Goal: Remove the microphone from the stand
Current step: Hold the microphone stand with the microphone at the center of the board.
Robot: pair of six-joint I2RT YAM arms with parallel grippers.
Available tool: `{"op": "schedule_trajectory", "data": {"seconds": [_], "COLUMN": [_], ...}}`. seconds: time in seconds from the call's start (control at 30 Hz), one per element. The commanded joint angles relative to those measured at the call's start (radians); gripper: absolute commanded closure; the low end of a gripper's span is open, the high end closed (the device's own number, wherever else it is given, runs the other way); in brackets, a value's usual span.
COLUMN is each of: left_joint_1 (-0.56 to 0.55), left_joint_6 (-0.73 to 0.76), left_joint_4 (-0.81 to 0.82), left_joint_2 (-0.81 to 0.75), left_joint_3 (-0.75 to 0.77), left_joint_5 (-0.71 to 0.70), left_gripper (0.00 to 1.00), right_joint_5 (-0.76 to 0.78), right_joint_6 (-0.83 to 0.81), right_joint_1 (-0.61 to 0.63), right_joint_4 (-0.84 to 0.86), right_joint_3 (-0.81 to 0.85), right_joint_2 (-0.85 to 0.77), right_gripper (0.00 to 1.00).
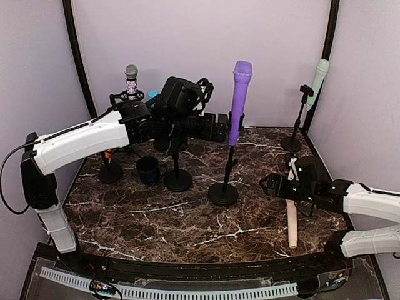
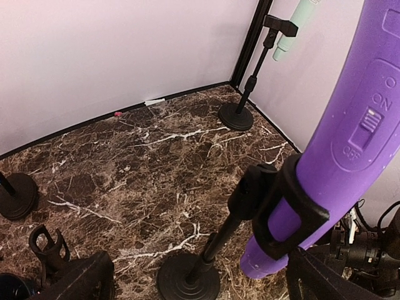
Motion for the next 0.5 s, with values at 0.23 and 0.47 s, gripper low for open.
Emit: {"op": "schedule_trajectory", "data": {"seconds": [0.23, 0.47], "left_joint_1": [-0.003, -0.003], "left_joint_6": [0.035, 0.023], "left_joint_4": [0.019, 0.069], "left_joint_2": [-0.169, -0.236], "left_joint_3": [-0.119, -0.218], "left_joint_5": [0.030, 0.191], "left_gripper": [0.01, 0.02], "right_joint_5": [-0.099, -0.114], "right_joint_6": [-0.058, -0.045], "right_joint_1": [-0.008, -0.008], "right_joint_4": [0.163, 0.191], "right_joint_3": [0.048, 0.055], "right_joint_2": [0.063, 0.081], "right_gripper": [0.01, 0.02]}}
